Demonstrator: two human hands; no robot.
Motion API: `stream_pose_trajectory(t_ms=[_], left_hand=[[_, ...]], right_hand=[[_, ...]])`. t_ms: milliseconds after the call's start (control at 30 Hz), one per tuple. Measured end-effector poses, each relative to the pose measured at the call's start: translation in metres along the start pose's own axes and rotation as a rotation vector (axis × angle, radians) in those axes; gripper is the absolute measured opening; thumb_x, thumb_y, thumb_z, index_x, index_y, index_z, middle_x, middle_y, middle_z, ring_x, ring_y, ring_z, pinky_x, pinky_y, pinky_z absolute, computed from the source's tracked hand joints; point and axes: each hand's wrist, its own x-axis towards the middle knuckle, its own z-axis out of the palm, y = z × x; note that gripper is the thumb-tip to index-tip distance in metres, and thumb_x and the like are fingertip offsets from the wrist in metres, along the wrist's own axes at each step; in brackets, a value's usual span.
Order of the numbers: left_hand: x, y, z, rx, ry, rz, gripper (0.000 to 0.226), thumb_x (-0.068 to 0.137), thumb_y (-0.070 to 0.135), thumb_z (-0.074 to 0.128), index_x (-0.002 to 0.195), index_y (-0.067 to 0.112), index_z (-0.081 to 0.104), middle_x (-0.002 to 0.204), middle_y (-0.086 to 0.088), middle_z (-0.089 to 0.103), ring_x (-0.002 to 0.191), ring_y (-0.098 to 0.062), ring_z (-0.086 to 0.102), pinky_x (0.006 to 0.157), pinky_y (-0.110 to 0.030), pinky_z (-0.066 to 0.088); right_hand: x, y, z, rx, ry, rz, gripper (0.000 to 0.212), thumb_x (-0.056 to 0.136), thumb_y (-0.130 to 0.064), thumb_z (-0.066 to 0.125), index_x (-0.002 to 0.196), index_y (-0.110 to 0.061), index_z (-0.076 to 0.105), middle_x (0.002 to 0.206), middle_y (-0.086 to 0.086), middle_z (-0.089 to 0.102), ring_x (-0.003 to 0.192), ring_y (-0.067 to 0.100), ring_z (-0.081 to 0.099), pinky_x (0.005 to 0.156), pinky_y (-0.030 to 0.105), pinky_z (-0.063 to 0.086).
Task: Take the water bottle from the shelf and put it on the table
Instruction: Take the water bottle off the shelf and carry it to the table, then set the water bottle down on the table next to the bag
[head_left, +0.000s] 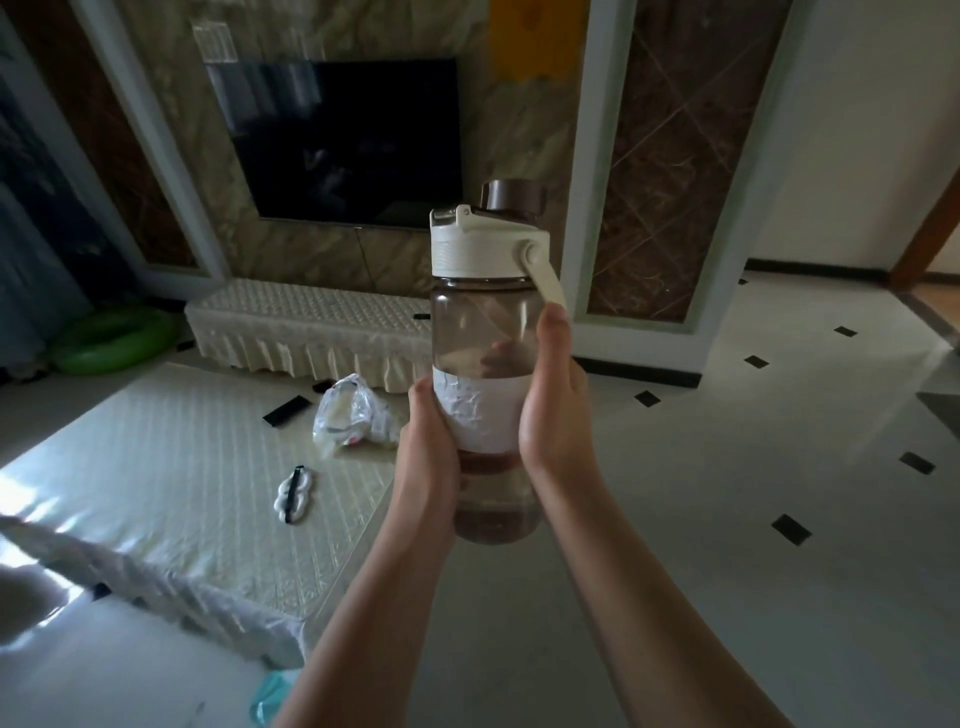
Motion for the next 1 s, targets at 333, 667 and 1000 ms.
stream_pose_trajectory(t_ms=[333, 667, 1000], left_hand=[[0.013, 0.002, 0.017, 0.003, 0.078, -0.002, 0.053, 0.101, 0.044, 0.031, 0.098, 0.012, 0.073, 0.085, -0.012, 0.078, 0.085, -0.029, 0.075, 0.070, -0.041, 0.061], [0.046, -0.003, 0.012, -0.077, 0.149, 0.028, 0.058, 0.104, 0.047, 0.027, 0.089, 0.016, 0.074, 0.064, -0.002, 0.078, 0.058, -0.015, 0.075, 0.046, -0.024, 0.055], [0.119, -0.001, -0.038, -0.095, 0.166, 0.091, 0.060, 0.104, 0.045, 0.024, 0.094, 0.018, 0.076, 0.076, -0.009, 0.080, 0.066, -0.022, 0.077, 0.048, -0.027, 0.056]], right_hand=[[0.029, 0.010, -0.003, 0.012, -0.076, 0.062, 0.060, 0.080, -0.076, 0.040, 0.073, -0.028, 0.077, 0.071, 0.003, 0.075, 0.075, 0.025, 0.074, 0.085, 0.056, 0.059], [0.062, 0.028, 0.021, 0.005, -0.229, 0.132, 0.073, 0.078, -0.078, 0.038, 0.076, -0.016, 0.077, 0.074, 0.007, 0.078, 0.078, 0.024, 0.076, 0.086, 0.050, 0.059], [0.092, 0.067, 0.092, -0.027, -0.306, 0.156, 0.089, 0.072, -0.085, 0.038, 0.096, -0.007, 0.074, 0.082, 0.015, 0.074, 0.083, 0.027, 0.073, 0.086, 0.057, 0.057]])
